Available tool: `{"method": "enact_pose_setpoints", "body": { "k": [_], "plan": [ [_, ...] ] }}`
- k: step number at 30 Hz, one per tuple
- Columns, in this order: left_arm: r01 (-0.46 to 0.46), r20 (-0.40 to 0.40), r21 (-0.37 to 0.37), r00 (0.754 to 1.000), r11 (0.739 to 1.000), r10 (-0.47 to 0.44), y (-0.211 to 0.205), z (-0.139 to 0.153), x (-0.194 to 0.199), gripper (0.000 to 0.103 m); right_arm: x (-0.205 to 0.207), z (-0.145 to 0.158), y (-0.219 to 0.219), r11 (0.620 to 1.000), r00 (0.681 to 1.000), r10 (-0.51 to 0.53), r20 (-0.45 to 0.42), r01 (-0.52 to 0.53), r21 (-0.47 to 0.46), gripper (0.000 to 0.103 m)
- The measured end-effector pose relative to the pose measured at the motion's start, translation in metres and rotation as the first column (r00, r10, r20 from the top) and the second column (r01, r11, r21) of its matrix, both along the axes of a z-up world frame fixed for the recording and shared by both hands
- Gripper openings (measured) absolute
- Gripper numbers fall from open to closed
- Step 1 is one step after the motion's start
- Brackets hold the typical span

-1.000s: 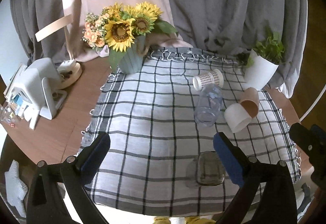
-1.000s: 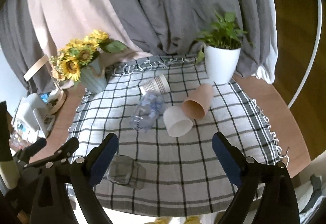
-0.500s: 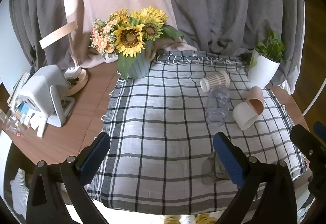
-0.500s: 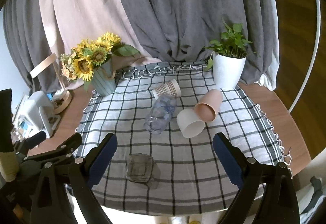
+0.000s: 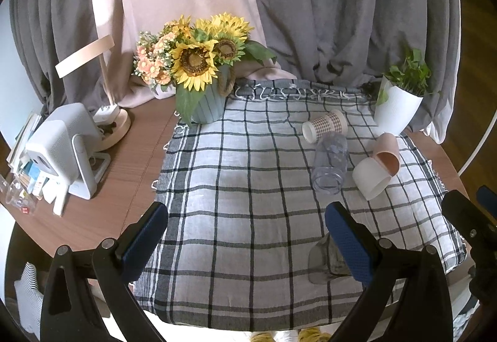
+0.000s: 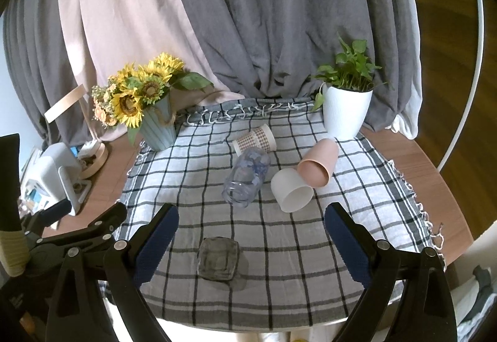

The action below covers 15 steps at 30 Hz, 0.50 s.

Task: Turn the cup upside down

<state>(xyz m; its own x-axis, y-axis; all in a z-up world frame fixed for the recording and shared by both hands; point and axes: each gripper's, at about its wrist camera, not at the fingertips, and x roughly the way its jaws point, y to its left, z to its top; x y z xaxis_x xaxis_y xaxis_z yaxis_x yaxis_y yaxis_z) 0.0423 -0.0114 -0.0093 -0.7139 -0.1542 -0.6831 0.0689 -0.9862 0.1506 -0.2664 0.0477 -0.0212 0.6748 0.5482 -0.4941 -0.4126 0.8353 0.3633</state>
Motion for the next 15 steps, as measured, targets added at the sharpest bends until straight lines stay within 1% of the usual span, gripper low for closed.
{"method": "enact_pose_setpoints", "body": {
  "k": [15],
  "plan": [
    [-0.003, 0.006, -0.007, 1.000, 1.000, 0.003, 0.0013, -0.0025, -0.0048, 0.103, 0.0061, 0.0005, 0.0037, 1.000, 1.000, 0.008, -0.005, -0.008, -0.014, 0.095]
  ]
}}
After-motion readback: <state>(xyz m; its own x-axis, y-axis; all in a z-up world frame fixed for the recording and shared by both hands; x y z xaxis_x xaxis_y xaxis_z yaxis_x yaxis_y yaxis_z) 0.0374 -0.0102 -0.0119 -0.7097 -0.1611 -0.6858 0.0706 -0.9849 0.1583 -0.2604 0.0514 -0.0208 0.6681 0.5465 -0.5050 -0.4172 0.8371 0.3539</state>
